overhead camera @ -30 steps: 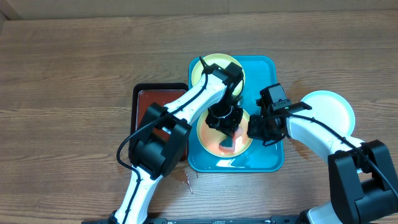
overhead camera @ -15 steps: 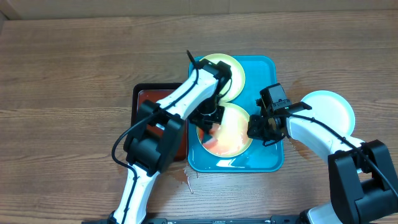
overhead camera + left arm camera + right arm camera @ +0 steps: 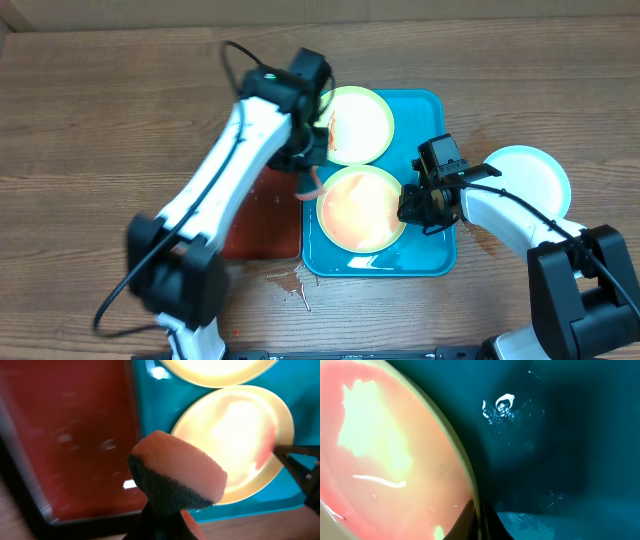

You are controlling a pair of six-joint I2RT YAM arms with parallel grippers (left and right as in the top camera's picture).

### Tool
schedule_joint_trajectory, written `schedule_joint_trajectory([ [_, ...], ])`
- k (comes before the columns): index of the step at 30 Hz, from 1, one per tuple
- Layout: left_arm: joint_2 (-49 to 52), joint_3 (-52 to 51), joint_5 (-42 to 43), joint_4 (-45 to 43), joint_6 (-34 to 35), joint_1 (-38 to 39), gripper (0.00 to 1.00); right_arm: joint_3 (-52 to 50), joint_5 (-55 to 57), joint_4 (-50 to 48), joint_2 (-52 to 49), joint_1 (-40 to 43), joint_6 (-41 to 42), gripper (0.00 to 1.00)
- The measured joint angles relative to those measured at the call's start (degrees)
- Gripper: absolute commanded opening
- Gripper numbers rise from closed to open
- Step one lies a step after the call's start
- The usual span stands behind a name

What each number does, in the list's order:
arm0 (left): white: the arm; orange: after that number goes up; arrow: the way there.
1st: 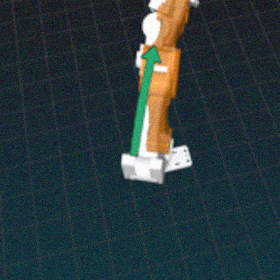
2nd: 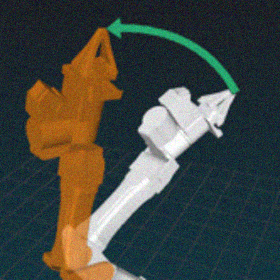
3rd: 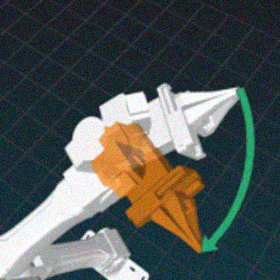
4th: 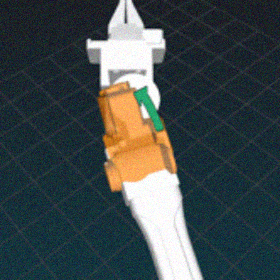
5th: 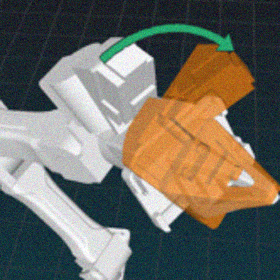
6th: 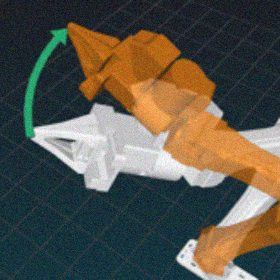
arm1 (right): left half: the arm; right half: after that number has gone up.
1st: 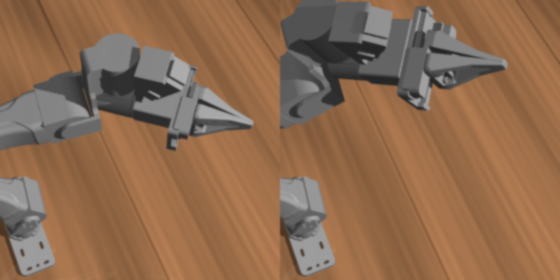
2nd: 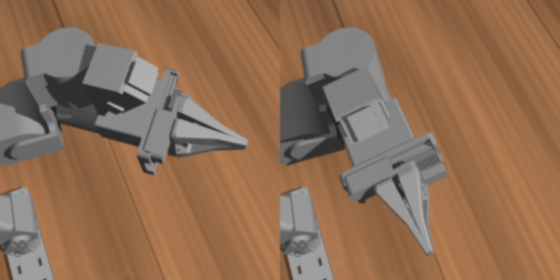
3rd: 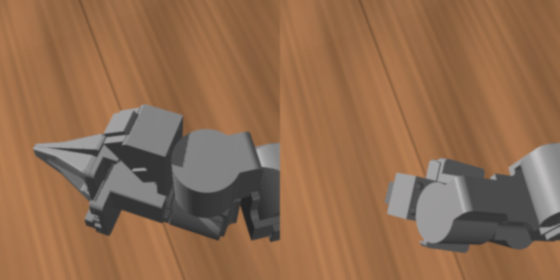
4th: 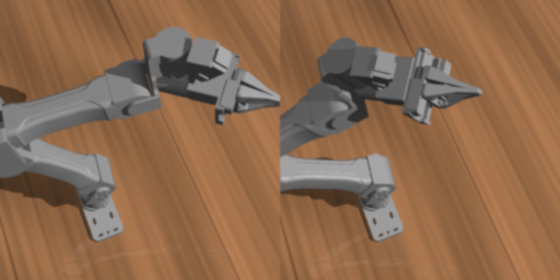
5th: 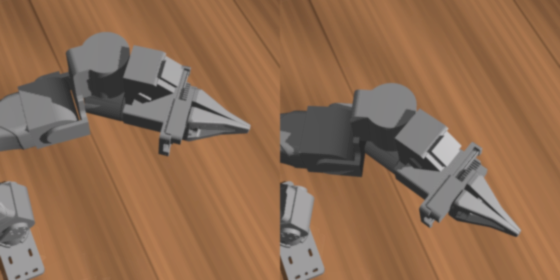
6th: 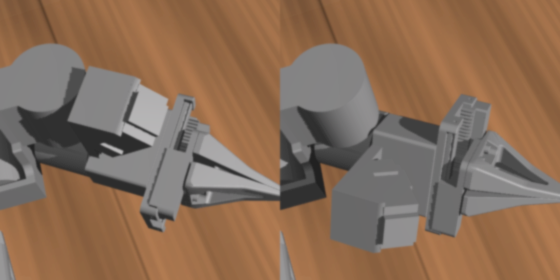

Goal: Clean dirty plates on tray and stack at the side
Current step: 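Return the sponge to the black tray with the left gripper, then lift the cleaned plate with the right gripper and tilt it over the black tray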

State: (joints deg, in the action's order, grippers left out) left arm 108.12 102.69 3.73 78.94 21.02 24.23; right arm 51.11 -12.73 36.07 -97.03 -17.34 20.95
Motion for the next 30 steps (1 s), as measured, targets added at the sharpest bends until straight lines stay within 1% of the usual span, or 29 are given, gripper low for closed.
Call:
schedule_joint_trajectory([
  [3, -1.77, 0.13, -3.78, 1.90, 0.02, -2.38, 0.05, 0.00, -0.02, -0.02, 0.00, 0.00, 0.02, 0.04],
  [6, -1.70, -2.34, -6.40, -0.63, 0.02, -5.38, 0.05, 0.00, -0.02, -0.02, 0.00, 0.00, 0.00, 0.04],
  [9, -1.70, -8.68, -7.69, -5.84, 0.33, -8.39, 0.04, 0.00, 0.00, -0.04, 0.00, 0.00, 0.00, 0.04],
  [13, -1.14, -19.71, -7.85, -13.05, 1.25, -11.65, 0.04, 0.00, 0.00, 0.00, 0.00, 0.00, 0.02, 0.04],
  [16, -0.55, -25.09, -6.32, -15.76, 1.36, -12.83, 0.04, 0.00, -0.02, -0.04, 0.00, 0.02, 0.02, 0.04],
  [17, -0.37, -26.14, -5.40, -16.02, 1.38, -13.11, 0.11, 0.00, -0.02, -0.07, 0.00, 0.00, 0.02, 0.04],
  [19, -0.31, -26.62, -4.39, -15.98, 1.14, -13.49, 0.36, 0.28, 0.02, 0.76, 0.00, 0.00, 0.00, 0.04],
  [22, -0.44, -26.43, -3.10, -16.15, 1.51, -13.92, 0.43, 2.10, 1.05, 5.42, -0.04, 0.02, 0.00, 0.04],
  [25, -0.76, -25.64, -2.08, -15.19, 1.49, -14.75, 0.48, 5.90, 2.64, 11.61, -0.04, -0.02, -0.87, 0.04],
  [30, -3.78, -22.01, -0.90, -12.48, 1.29, -16.52, 0.55, 18.75, 9.25, 24.79, -0.02, -2.75, -4.92, 0.04],
])
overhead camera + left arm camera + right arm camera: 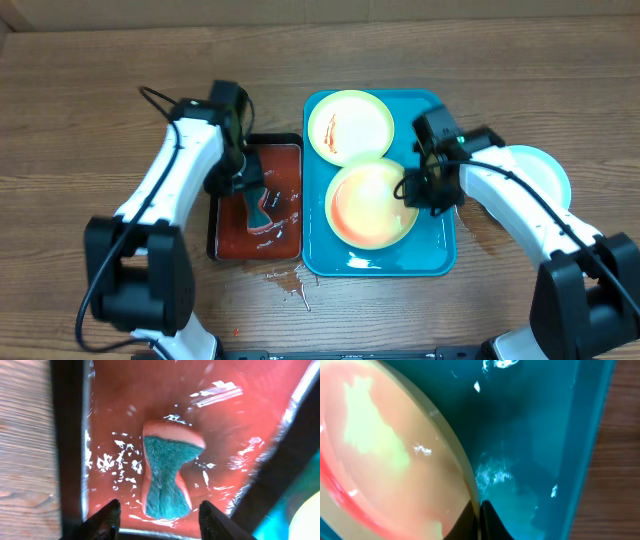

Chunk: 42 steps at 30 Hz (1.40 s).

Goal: Clean dirty plates on tray and stack at the side
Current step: 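Lift the cleaned plate with the right gripper and tilt it over the black tray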

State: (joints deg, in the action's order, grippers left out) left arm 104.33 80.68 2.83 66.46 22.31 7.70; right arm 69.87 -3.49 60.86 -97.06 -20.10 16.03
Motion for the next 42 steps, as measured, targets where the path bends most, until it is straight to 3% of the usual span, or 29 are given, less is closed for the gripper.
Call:
schedule_joint_trajectory([
  [3, -3.93, 3.52, 0.68, 2.10, -0.20, -1.66, 0.62, 8.44, 4.79, 4.00, 0.04, -4.15, -2.64, 0.04],
  [7, -8.92, 8.76, 2.05, 4.59, -0.39, -4.28, 0.69, 14.12, 9.75, 1.57, 0.13, -10.19, -4.83, 0.04],
  [9, -11.50, 11.63, 2.82, 5.99, -0.48, -5.75, 0.78, 14.86, 12.20, -1.40, 0.13, -13.38, -5.51, 0.04],
  [11, -13.92, 14.08, 3.21, 7.13, -1.05, -7.02, 0.97, 14.88, 15.26, -4.44, 0.13, -17.16, -5.95, 0.04],
  [12, -15.13, 15.21, 3.39, 7.61, -1.25, -7.61, 1.00, 14.88, 16.74, -5.88, 0.11, -18.86, -6.03, 0.04],
  [22, -21.11, 16.87, 3.63, 11.96, -2.99, -8.17, 1.00, 14.88, 36.13, -10.93, -2.25, -33.20, 0.17, 0.04],
  [30, -20.59, 16.87, 3.56, 12.83, -3.26, -8.17, 1.00, 14.88, 51.78, -12.46, -2.45, -40.59, 2.64, 0.04],
  [42, -20.52, 16.87, 3.56, 12.85, -3.30, -8.17, 1.00, 14.88, 66.34, -12.87, -2.45, -46.95, 3.23, 0.04],
])
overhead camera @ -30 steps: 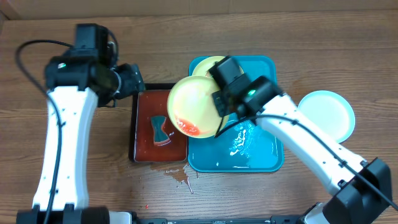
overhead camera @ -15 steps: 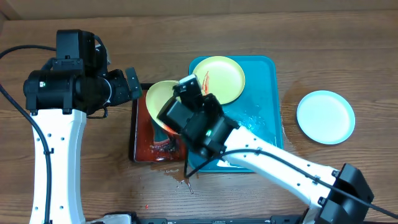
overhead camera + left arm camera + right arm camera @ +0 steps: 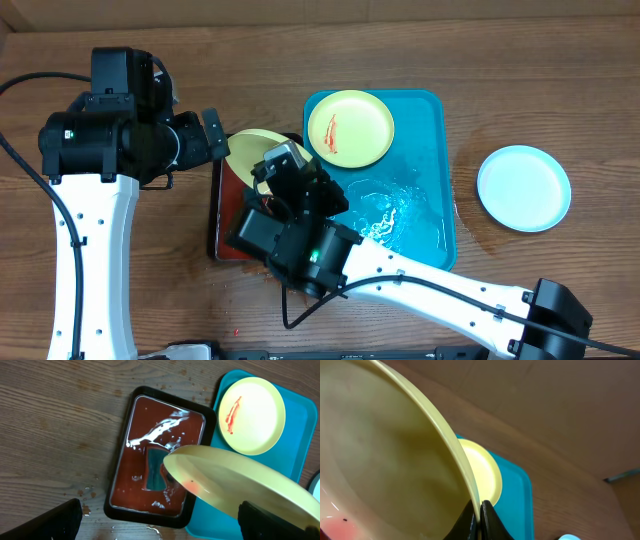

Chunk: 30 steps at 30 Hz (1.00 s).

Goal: Clean dirty plates on tray and stack at the side
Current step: 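Lift the cleaned plate with the right gripper and tilt it over the black tray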

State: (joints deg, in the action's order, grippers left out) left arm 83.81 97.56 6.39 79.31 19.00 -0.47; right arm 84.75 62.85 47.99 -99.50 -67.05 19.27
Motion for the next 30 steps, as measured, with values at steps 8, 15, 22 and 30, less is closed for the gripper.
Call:
schedule_joint_trajectory([
  [8, 0.00, 0.00, -0.15, -0.02, -0.13, 0.00, 1.00, 0.00, 3.80, -0.85, 0.00, -2.34, 0.04, 0.04],
  [15, 0.00, 0.00, -0.17, 0.00, -0.13, 0.00, 1.00, 0.00, 4.79, -1.46, 0.00, -2.32, 0.04, 0.04],
  [22, 0.00, 0.00, -0.17, 0.00, -0.13, 0.00, 1.00, 0.00, 6.25, -1.49, 0.00, -2.34, 0.04, 0.04],
  [30, 0.00, 0.00, -0.17, 0.00, -0.13, 0.00, 1.00, 0.00, 7.13, -1.53, 0.00, -2.34, 0.04, 0.04],
])
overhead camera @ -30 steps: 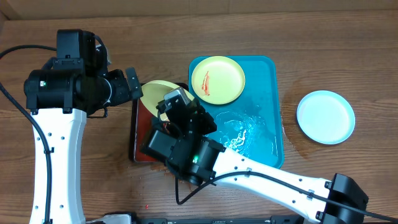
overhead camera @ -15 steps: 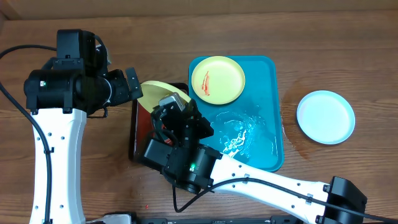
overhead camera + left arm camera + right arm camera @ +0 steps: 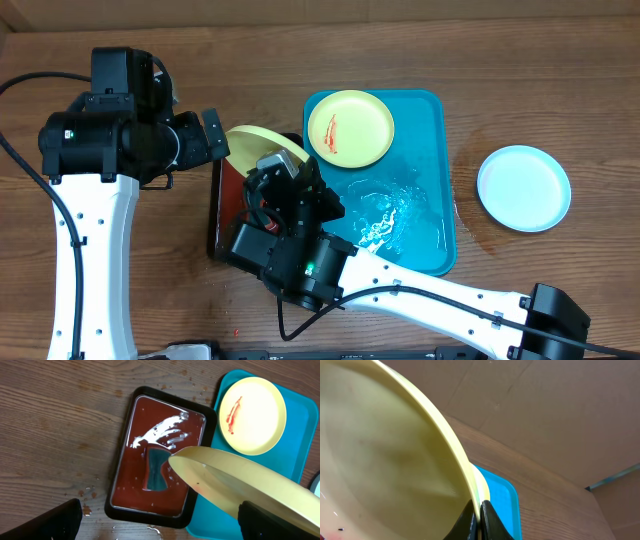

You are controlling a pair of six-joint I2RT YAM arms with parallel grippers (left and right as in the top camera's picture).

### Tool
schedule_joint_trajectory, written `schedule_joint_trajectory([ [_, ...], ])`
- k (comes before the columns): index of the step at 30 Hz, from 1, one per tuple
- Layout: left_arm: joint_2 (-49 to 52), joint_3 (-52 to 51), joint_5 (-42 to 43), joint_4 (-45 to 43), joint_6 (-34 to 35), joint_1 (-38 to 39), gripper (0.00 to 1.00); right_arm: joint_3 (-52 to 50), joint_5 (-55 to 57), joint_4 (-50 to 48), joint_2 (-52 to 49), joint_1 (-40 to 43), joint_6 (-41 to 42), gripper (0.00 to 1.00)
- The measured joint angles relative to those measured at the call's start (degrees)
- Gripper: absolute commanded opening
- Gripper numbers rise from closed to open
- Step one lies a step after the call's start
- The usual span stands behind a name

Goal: Clean dirty plates on tray and stack at the side
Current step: 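Lift the cleaned plate with the right gripper and tilt it over the black tray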

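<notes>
My right gripper [image 3: 479,510] is shut on the rim of a yellow plate [image 3: 258,148], holding it steeply tilted above the black basin [image 3: 125,455] of red water. The plate's underside [image 3: 235,485] crosses the left wrist view. A green-and-pink sponge [image 3: 156,467] lies in the basin. My left gripper [image 3: 160,527] hangs open high over the basin, nothing between its fingers. A second yellow plate [image 3: 350,127] with a red smear sits at the back of the teal tray [image 3: 420,240].
A clean pale blue plate [image 3: 523,188] lies on the table right of the tray. Water is pooled in the tray, and drops wet the wood in front of the basin [image 3: 290,290]. The right arm [image 3: 400,285] crosses the table's front.
The right gripper has tipped the held plate a little steeper over the basin. The foam streaks on the red water have shifted. The left arm has not moved.
First my left gripper held the sponge beside the tray while the right gripped a red-stained plate lying in the tray. Then the sponge lay in the basin under the open left gripper. Later the left arm was high and the right held the plate tilted over the basin, as now.
</notes>
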State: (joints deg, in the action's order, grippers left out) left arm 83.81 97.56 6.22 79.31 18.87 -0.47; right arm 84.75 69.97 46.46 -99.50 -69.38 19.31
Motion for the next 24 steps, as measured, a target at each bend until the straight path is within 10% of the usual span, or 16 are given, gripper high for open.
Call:
schedule_joint_trajectory([
  [24, 0.00, 0.00, -0.02, 0.00, 0.00, 0.00, 1.00, 0.00, 3.67, -8.61, 0.00, 2.86, -5.90, 0.04],
])
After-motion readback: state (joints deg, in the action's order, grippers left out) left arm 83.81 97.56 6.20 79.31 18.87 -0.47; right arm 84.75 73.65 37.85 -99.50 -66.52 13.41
